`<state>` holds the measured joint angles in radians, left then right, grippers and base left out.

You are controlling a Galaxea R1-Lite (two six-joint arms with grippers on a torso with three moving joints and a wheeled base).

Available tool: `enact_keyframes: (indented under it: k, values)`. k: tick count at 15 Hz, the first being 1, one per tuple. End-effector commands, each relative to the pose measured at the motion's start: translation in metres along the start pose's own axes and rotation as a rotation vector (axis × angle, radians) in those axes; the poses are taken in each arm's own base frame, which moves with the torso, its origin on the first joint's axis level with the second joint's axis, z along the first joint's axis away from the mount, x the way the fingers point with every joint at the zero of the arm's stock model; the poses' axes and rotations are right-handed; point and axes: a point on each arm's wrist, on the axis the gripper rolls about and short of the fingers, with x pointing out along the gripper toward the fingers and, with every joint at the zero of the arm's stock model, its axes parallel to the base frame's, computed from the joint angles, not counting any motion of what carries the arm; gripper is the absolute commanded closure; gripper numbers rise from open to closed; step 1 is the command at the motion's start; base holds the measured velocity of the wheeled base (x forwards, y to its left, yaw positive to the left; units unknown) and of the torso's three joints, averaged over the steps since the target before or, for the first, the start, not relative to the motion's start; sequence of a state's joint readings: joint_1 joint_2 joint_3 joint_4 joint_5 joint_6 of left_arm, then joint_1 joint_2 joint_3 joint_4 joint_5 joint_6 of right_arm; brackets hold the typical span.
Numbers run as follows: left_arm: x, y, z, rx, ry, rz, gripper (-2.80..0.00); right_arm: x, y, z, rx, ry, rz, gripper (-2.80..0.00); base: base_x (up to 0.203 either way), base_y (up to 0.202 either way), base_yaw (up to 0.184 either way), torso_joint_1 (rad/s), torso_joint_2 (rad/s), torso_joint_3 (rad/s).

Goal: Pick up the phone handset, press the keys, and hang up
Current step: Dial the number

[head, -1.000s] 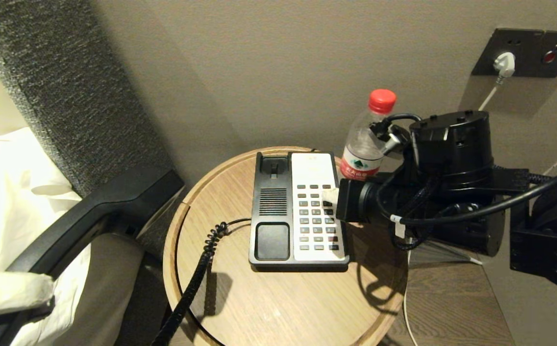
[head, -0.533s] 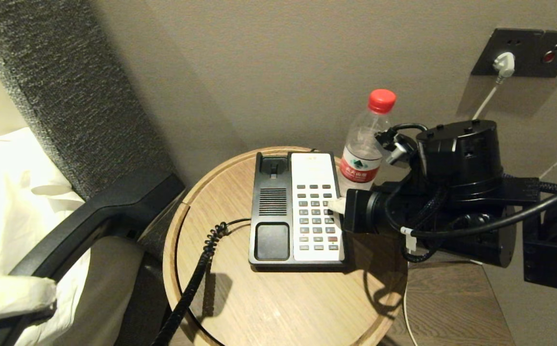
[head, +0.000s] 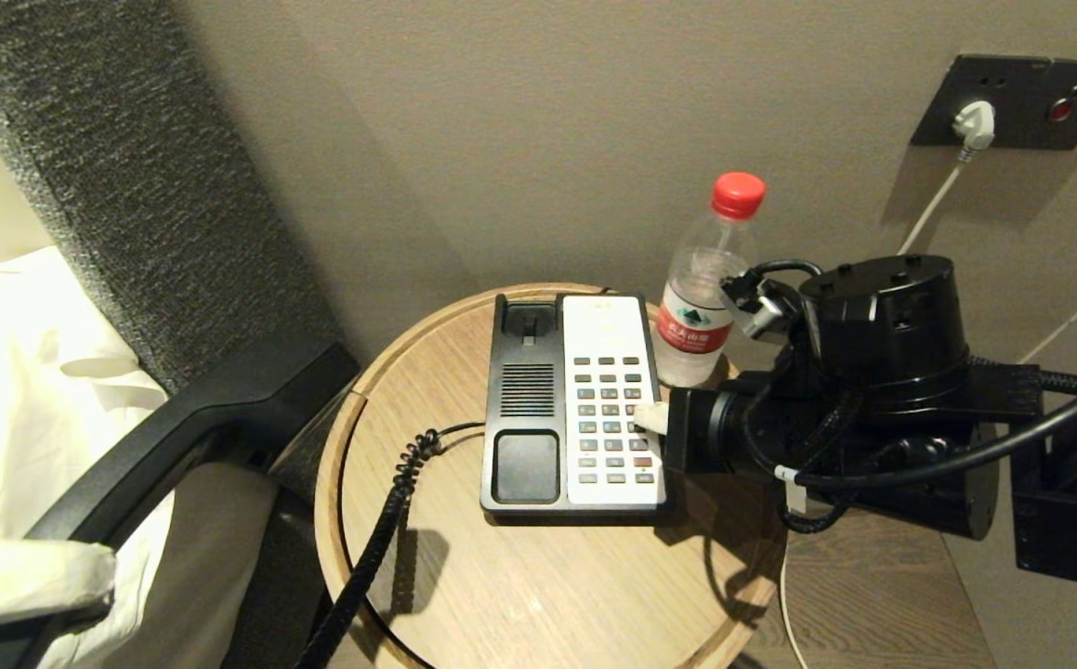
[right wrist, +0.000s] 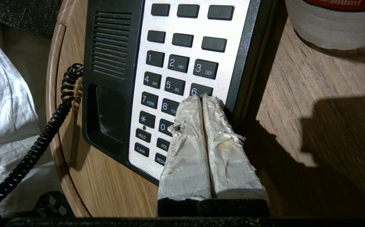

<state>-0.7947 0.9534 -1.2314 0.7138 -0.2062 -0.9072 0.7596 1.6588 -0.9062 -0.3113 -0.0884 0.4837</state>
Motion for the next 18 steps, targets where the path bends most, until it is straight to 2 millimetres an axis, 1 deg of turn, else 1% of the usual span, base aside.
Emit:
enact_keyframes:
  k: [1,4,7,11,13,16,18]
  values:
    - [0.0,0.002,-0.001,-0.007,0.006,0.006,0.0,0.004,-0.001,-0.002,0.0,0.007,-0.004,0.0,0.0,0.0,0.0,0.0,0.0,0.0]
    - [0.0,0.003,-0.002,-0.008,0.008,0.009,0.0,0.004,0.0,-0.002,0.002,0.005,0.0,0.0,0.0,0.0,0.0,0.0,0.0,0.0]
    - [-0.002,0.005,-0.005,-0.01,0.008,0.009,0.0,-0.002,0.004,0.005,0.004,-0.024,0.017,0.0,0.0,0.0,0.0,0.0,0.0,0.0]
    - [-0.002,0.006,-0.005,-0.009,0.009,0.007,0.0,-0.005,0.005,0.007,0.006,-0.033,0.026,0.0,0.0,0.0,0.0,0.0,0.0,0.0]
    - [-0.002,0.006,-0.005,-0.009,0.008,0.009,0.0,-0.005,0.005,0.007,0.006,-0.032,0.026,0.0,0.0,0.0,0.0,0.0,0.0,0.0]
    - [-0.001,0.006,-0.005,-0.008,0.009,0.01,0.0,0.004,0.003,0.002,0.004,-0.007,0.012,0.0,0.0,0.0,0.0,0.0,0.0,0.0]
    - [-0.001,0.006,-0.005,-0.008,0.009,0.01,0.0,0.006,0.002,0.001,0.002,-0.002,0.009,0.0,0.0,0.0,0.0,0.0,0.0,0.0]
